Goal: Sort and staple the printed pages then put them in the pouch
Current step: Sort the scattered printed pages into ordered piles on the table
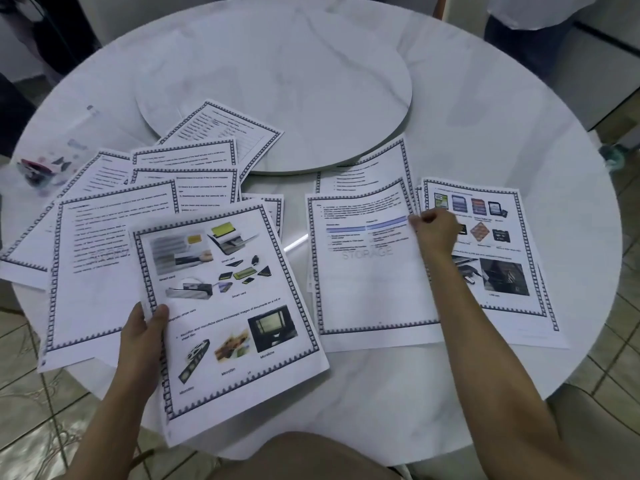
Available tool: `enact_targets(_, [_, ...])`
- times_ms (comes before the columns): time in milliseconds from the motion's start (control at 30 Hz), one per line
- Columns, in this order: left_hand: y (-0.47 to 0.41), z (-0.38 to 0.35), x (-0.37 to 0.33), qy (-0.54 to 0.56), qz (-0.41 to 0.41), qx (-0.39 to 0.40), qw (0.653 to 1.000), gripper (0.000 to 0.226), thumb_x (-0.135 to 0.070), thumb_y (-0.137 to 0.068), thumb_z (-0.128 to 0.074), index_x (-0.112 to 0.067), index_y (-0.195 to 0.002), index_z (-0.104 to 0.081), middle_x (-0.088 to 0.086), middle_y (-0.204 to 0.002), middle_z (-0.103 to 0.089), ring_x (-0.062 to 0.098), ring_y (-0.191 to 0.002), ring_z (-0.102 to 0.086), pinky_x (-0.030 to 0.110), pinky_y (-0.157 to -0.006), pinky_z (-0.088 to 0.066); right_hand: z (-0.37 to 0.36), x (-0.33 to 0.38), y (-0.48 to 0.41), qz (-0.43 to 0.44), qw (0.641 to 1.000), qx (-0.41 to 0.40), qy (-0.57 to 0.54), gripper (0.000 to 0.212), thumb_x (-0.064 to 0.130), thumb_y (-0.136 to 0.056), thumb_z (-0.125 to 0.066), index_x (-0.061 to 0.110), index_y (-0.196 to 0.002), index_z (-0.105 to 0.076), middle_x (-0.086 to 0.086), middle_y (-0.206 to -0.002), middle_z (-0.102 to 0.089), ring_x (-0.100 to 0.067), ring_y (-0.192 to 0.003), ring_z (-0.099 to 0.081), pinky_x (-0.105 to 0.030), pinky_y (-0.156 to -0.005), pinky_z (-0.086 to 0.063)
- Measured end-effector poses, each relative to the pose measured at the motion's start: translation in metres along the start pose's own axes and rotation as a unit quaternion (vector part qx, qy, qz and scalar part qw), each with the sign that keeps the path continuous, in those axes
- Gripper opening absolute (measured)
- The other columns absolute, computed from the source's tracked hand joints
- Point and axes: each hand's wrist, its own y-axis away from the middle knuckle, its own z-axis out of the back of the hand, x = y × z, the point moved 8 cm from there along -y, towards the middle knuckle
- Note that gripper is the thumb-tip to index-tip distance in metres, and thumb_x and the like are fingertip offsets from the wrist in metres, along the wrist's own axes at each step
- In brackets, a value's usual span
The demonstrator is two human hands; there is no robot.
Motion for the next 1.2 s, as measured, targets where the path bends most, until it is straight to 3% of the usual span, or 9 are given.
enact_targets(200, [-0.001,-0.003,-0.001,-0.004,-0.009,0.006,1.000,0.026,-0.016,-0.099,-0.041,-0.015,-0.123,-0.049,0.008,-0.111,-0.055,0.025,-0.091,-0.056,0.040,-0.086,-0.042,0.063,0.019,-0.005,0.108,0.982,-0.116,-0.105,0.001,0.011,-0.085,-0.062,0.011,-0.086,-0.064,0.000,-0.077,-0.064,0.000,-0.065,-0.054,-0.020,-0.067,-0.045])
enact_targets(333, [-0.003,-0.006,0.001,-0.006,-0.002,0.010,1.000,0.026,-0.017,-0.099,-0.041,-0.013,-0.124,-0.050,0.010,-0.113,-0.057,0.029,-0.093,-0.056,0.040,-0.083,-0.045,0.086,0.011,-0.016,0.096,0.976,-0.122,-0.156,0.022,0.008,-0.083,-0.058,0.027,-0.072,-0.056,0.012,-0.067,-0.058,0.005,-0.061,-0.060,-0.012,-0.067,-0.046])
enact_targets(433, [-0.003,-0.011,0.001,-0.007,0.000,0.020,1.000,0.029,-0.018,-0.099,-0.041,-0.009,-0.126,-0.049,0.013,-0.114,-0.057,0.032,-0.096,-0.057,0.043,-0.085,-0.046,0.074,-0.010,-0.029,0.057,0.993,-0.070,-0.072,0.006,0.009,-0.085,-0.060,0.012,-0.090,-0.061,-0.006,-0.083,-0.065,0.000,-0.074,-0.060,-0.020,-0.084,-0.049])
enact_targets(500, [-0.003,-0.014,0.001,-0.002,0.006,0.022,1.000,0.031,-0.018,-0.099,-0.041,-0.008,-0.127,-0.048,0.013,-0.113,-0.057,0.032,-0.098,-0.056,0.044,-0.086,-0.045,0.057,-0.029,-0.035,0.011,1.000,-0.016,-0.019,0.027,0.014,-0.086,-0.062,-0.001,-0.108,-0.058,-0.019,-0.106,-0.065,-0.025,-0.097,-0.061,-0.034,-0.092,-0.045])
enact_targets(600, [-0.003,-0.016,0.001,-0.001,0.005,0.023,1.000,0.030,-0.017,-0.098,-0.042,-0.009,-0.127,-0.049,0.013,-0.113,-0.058,0.032,-0.098,-0.056,0.044,-0.086,-0.045,0.031,-0.040,-0.033,-0.011,0.998,0.044,0.041,0.042,0.017,-0.088,-0.061,-0.008,-0.121,-0.050,-0.025,-0.120,-0.057,-0.035,-0.114,-0.053,-0.037,-0.092,-0.042])
enact_targets(967, [0.000,-0.025,-0.001,-0.025,-0.010,0.042,0.999,0.021,-0.017,-0.098,-0.043,-0.015,-0.117,-0.051,0.012,-0.109,-0.060,0.026,-0.087,-0.059,0.040,-0.083,-0.045,-0.004,-0.034,-0.042,-0.010,0.991,0.053,0.126,0.026,0.010,-0.088,-0.059,-0.003,-0.111,-0.061,-0.021,-0.116,-0.063,-0.036,-0.107,-0.059,-0.039,-0.088,-0.049])
enact_targets(1067, [0.000,-0.027,-0.001,-0.030,-0.013,0.044,0.998,0.024,-0.017,-0.098,-0.043,-0.013,-0.120,-0.051,0.011,-0.109,-0.060,0.025,-0.087,-0.059,0.037,-0.080,-0.045,-0.003,-0.042,-0.046,-0.044,0.994,0.091,0.051,0.025,0.009,-0.084,-0.064,-0.003,-0.106,-0.066,-0.013,-0.092,-0.069,-0.026,-0.078,-0.062,-0.016,-0.059,-0.051])
enact_targets(1133, [0.001,-0.029,-0.001,-0.031,-0.016,0.047,0.998,0.020,-0.017,-0.098,-0.042,-0.016,-0.116,-0.051,0.010,-0.107,-0.060,0.020,-0.083,-0.060,0.034,-0.076,-0.047,-0.001,-0.048,-0.044,-0.076,0.990,0.121,0.013,0.026,0.008,-0.082,-0.066,-0.005,-0.105,-0.066,-0.004,-0.070,-0.060,-0.017,-0.059,-0.053,-0.014,-0.047,-0.048])
enact_targets(1200, [0.001,-0.031,-0.001,-0.032,-0.021,0.048,0.998,0.018,-0.017,-0.098,-0.042,-0.017,-0.114,-0.050,0.009,-0.106,-0.059,0.014,-0.080,-0.059,0.030,-0.071,-0.046,0.003,-0.051,-0.041,-0.091,0.986,0.140,-0.023,0.026,0.007,-0.083,-0.066,-0.007,-0.105,-0.064,-0.007,-0.077,-0.062,-0.016,-0.059,-0.052,-0.013,-0.043,-0.047])
